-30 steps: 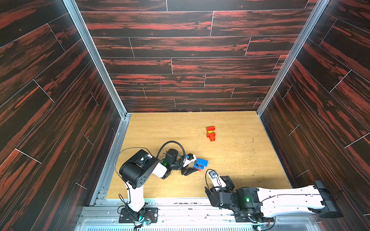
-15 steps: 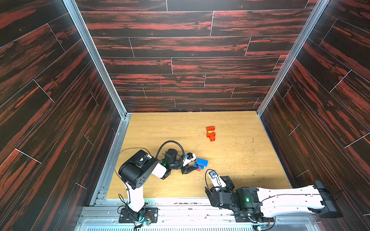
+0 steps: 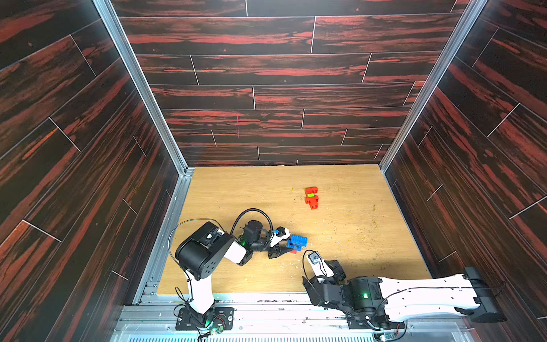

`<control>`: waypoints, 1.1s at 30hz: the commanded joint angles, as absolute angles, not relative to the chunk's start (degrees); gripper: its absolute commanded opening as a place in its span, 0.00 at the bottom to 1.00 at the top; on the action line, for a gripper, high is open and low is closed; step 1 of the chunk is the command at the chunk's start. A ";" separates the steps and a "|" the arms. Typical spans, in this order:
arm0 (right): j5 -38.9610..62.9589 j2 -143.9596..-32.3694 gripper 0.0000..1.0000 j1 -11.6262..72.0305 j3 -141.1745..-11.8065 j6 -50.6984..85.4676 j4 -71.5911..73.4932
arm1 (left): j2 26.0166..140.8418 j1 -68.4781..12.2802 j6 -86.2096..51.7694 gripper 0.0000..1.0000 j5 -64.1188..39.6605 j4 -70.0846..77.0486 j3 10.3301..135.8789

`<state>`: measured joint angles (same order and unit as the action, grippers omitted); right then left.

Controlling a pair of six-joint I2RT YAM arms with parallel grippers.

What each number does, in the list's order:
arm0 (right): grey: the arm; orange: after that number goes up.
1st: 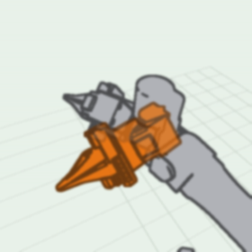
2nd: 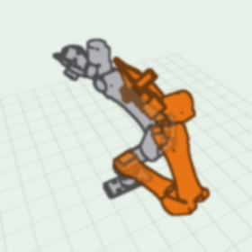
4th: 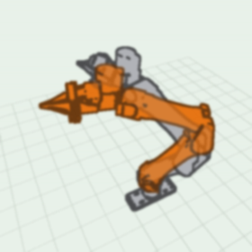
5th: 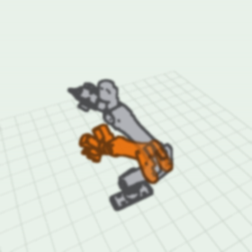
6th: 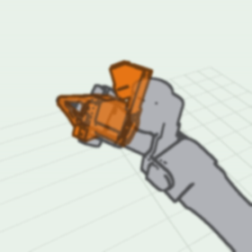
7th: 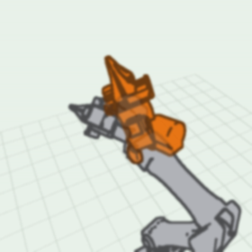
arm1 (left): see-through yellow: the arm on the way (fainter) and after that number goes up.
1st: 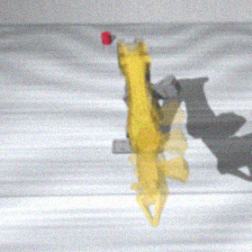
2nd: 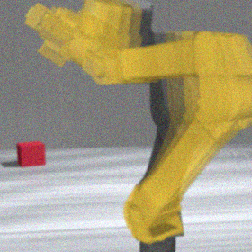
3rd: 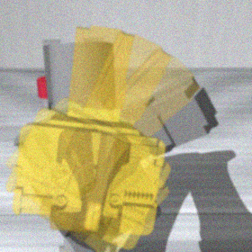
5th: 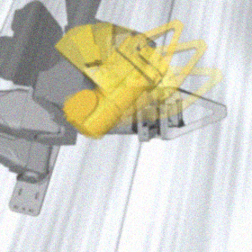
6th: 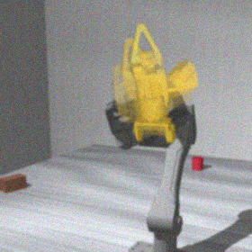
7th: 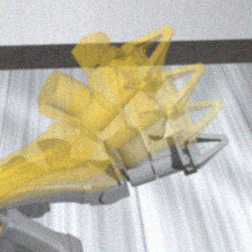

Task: Assemble the letter f with lego
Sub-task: Adjust the lego brick at the center of the board.

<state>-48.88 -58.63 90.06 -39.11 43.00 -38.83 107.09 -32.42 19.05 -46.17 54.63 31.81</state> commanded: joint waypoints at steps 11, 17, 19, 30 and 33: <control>-49.27 -59.13 0.98 90.44 -40.91 43.24 -39.84 | 105.08 -32.78 21.45 0.41 -49.15 48.59 33.23; -49.27 -59.41 0.98 90.40 -41.04 43.28 -39.73 | 105.21 -32.78 20.35 0.40 -48.80 48.98 33.56; -49.21 -59.42 0.98 90.44 -41.04 43.24 -39.73 | 105.25 -32.78 19.64 0.39 -48.95 49.37 33.74; -48.98 -59.34 0.98 90.36 -40.78 43.50 -39.65 | 105.01 -32.78 18.37 0.32 -47.99 50.42 34.09; -48.98 -59.37 0.98 90.44 -40.73 43.51 -39.56 | 105.03 -32.78 17.48 0.31 -48.02 49.42 34.88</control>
